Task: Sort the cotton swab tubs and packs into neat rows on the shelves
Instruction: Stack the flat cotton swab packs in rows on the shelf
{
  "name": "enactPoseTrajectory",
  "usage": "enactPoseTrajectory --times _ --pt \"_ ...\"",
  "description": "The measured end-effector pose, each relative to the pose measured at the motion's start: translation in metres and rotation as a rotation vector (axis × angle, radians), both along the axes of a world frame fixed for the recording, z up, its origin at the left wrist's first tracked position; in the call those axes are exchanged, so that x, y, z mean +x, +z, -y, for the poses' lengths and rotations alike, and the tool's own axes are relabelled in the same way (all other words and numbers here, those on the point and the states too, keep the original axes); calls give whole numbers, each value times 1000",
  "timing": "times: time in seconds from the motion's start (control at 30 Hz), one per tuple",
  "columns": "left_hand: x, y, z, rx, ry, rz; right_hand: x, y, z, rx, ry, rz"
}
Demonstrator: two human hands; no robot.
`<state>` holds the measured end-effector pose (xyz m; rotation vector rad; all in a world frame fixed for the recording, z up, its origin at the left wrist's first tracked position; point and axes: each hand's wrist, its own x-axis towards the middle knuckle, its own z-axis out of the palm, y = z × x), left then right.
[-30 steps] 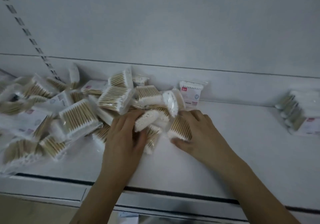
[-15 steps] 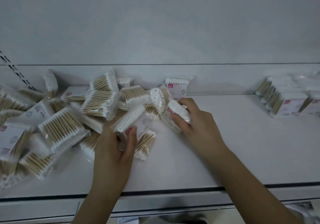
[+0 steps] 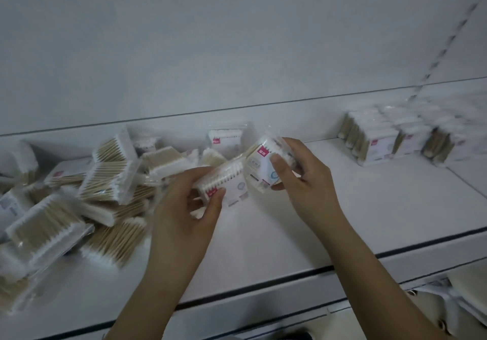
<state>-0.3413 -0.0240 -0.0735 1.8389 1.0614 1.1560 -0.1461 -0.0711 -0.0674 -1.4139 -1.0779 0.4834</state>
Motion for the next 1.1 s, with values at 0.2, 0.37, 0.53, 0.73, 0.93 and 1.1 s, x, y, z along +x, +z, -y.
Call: enactPoseTrajectory --times 0.2,0.37,0.53,0.73,0.93,1.1 --pt "55 3 7 -122 -150 118 52 -8 47 -5 -176 -47" --pt "101 7 22 -127 -242 105 107 -11 77 4 -345 -54" --pt "145 6 29 -91 -247 51 155 -9 92 -54 -418 117" --pt "209 5 44 -34 -280 20 215 -4 108 -46 -463 449" --pt "264 5 50 2 -289 -27 285 6 106 -77 -295 718" --pt "298 -4 37 113 -217 -175 330 0 76 -79 -150 949"
